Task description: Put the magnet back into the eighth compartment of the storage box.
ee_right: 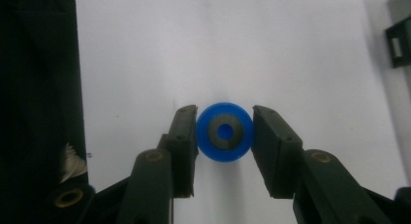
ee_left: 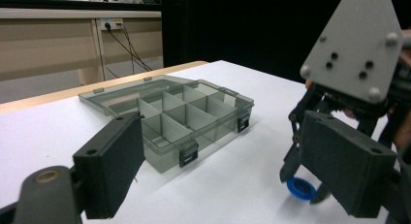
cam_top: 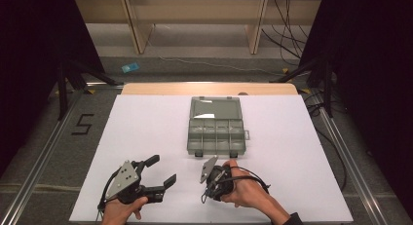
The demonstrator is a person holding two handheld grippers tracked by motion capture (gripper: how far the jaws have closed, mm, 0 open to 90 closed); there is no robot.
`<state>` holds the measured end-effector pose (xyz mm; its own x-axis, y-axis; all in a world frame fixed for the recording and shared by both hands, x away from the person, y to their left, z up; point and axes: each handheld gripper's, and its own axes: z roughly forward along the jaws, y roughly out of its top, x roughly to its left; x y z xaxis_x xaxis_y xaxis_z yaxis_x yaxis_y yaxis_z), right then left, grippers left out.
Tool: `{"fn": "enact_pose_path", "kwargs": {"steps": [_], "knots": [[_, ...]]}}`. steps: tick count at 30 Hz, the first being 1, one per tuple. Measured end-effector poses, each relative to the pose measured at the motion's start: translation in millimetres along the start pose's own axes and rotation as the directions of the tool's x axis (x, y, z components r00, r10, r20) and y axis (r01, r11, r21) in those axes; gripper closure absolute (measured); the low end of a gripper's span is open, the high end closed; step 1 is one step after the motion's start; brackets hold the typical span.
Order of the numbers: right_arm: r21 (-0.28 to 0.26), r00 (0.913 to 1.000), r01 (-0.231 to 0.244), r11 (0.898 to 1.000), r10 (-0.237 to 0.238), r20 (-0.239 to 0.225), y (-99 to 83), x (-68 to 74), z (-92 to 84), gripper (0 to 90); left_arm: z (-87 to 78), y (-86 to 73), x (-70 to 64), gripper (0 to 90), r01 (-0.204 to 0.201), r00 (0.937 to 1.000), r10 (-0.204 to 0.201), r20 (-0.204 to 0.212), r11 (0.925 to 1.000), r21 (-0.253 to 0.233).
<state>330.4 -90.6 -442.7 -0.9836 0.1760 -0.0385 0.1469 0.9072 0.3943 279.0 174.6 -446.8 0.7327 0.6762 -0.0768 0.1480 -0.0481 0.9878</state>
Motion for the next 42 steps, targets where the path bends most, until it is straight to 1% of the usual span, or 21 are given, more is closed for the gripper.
{"fn": "enact_pose_path", "kwargs": {"steps": [1, 4, 5, 6, 7, 10, 11, 12, 13, 15, 16, 17, 18, 19, 21, 22, 25, 27, 31, 33, 42], "knots": [[-0.013, 1.0, -0.006, 1.0, 0.006, 0.008, -2.0, -4.6, -5.6, 62.9, 0.2, -0.1, -0.4, 16.2, 0.001, 1.0, -0.001, 0.002, 1.0, -0.001], [-0.019, 0.9998, -0.017, 1.0, 0.017, 0.013, -3.1, -7.4, -10.0, 62.9, 1.2, -0.5, -0.2, 16.2, 0.002, 0.9999, -0.002, 0.012, 0.9999, -0.014], [-0.03, 0.9993, -0.034, 0.999, 0.034, 0.015, -4.6, -10.3, -14.1, 62.9, 1.1, -0.4, -0.2, 16.2, 0.003, 0.9999, -0.003, 0.011, 0.9999, -0.014], [-0.03, 0.9993, -0.034, 0.999, 0.034, 0.015, -4.6, -10.3, -14.1, 62.9, 1.1, -0.4, 0.0, 16.2, 0.003, 0.9999, -0.003, 0.011, 0.9999, -0.014], [-0.04, 0.9987, -0.042, 0.998, 0.043, 0.027, -5.9, -13.0, -18.1, 62.9, 0.9, -0.3, 0.3, 16.2, 0.001, 1.0, -0.001, 0.009, 0.9999, -0.012], [-0.044, 0.9982, -0.049, 0.998, 0.051, 0.031, -7.3, -16.4, -22.1, 63.0, 1.0, -0.4, 0.0, 16.2, 0.003, 0.9999, -0.002, 0.011, 0.9999, -0.014], [-0.053, 0.9977, -0.055, 0.997, 0.057, 0.036, -8.2, -17.4, -23.2, 62.9, 1.1, -0.5, 0.0, 16.2, 0.003, 0.9999, -0.003, 0.011, 0.9999, -0.014], [-0.058, 0.9977, -0.049, 0.997, 0.051, 0.044, -9.0, -19.1, -24.3, 63.0, 0.1, -0.1, -0.4, 16.2, 0.002, 1.0, -0.002, 0.0, 1.0, 0.001], [-0.061, 0.9971, -0.059, 0.996, 0.062, 0.044, -9.8, -19.9, -25.5, 63.0, 0.3, -0.2, -0.4, 16.2, 0.001, 1.0, -0.001, 0.002, 1.0, -0.002], [-0.055, 0.9971, -0.064, 0.996, 0.066, 0.039, -10.6, -21.7, -28.0, 63.0, 0.2, -0.2, -0.3, 16.2, 0.001, 1.0, -0.001, 0.001, 1.0, -0.001], [-0.064, 0.9969, -0.063, 0.996, 0.066, 0.042, -11.3, -23.2, -29.1, 63.0, 0.3, -0.2, -0.2, 16.2, 0.002, 1.0, -0.002, 0.001, 1.0, -0.002], [-0.072, 0.996, -0.062, 0.995, 0.067, 0.059, -11.8, -23.5, -29.6, 63.0, 0.3, -0.2, -0.2, 16.2, 0.001, 1.0, -0.001, 0.001, 1.0, -0.001], [-0.074, 0.9949, -0.076, 0.994, 0.081, 0.06, -12.3, -23.6, -30.6, 63.0, 0.1, -0.2, -0.2, 16.2, 0.0, 1.0, 0.0, 0.002, 1.0, -0.001], [-0.078, 0.9947, -0.076, 0.994, 0.081, 0.063, -12.7, -24.3, -31.5, 63.0, 1.2, -0.5, 0.0, 16.2, 0.003, 0.9999, -0.003, 0.013, 0.9999, -0.015], [-0.087, 0.9937, -0.082, 0.993, 0.088, 0.069, -14.0, -27.1, -35.4, 63.0, 0.8, -0.4, 0.2, 16.2, 0.002, 1.0, -0.002, 0.009, 0.9999, -0.012], [-0.087, 0.9937, -0.082, 0.993, 0.088, 0.069, -14.0, -27.1, -35.4, 63.0, -0.1, -0.2, -0.1, 16.2, 0.001, 1.0, -0.001, 0.001, 1.0, 0.0], [-0.098, 0.9922, -0.087, 0.991, 0.095, 0.081, -15.7, -29.8, -39.1, 63.0, 1.2, -0.5, 0.0, 16.2, 0.003, 0.9999, -0.003, 0.012, 0.9999, -0.015], [-0.104, 0.9917, -0.09, 0.99, 0.099, 0.083, -17.0, -31.7, -41.4, 63.0, 0.2, -0.2, -0.4, 16.2, 0.002, 1.0, -0.002, 0.001, 1.0, -0.001], [-0.113, 0.9898, -0.095, 0.989, 0.106, 0.095, -19.8, -36.2, -45.6, 63.0, 0.1, -0.2, 0.0, 16.2, 0.0, 1.0, 0.0, 0.002, 1.0, -0.001], [-0.117, 0.9874, -0.113, 0.987, 0.125, 0.098, -22.1, -39.4, -49.4, 63.0, 0.1, -0.2, 0.2, 16.2, 0.0, 1.0, 0.0, 0.001, 1.0, 0.0], [-0.132, 0.9832, -0.121, 0.984, 0.137, 0.121, -25.9, -46.3, -54.5, 63.0, 0.1, -0.3, 0.2, 16.2, 0.0, 1.0, 0.0, 0.002, 1.0, -0.002]]}}
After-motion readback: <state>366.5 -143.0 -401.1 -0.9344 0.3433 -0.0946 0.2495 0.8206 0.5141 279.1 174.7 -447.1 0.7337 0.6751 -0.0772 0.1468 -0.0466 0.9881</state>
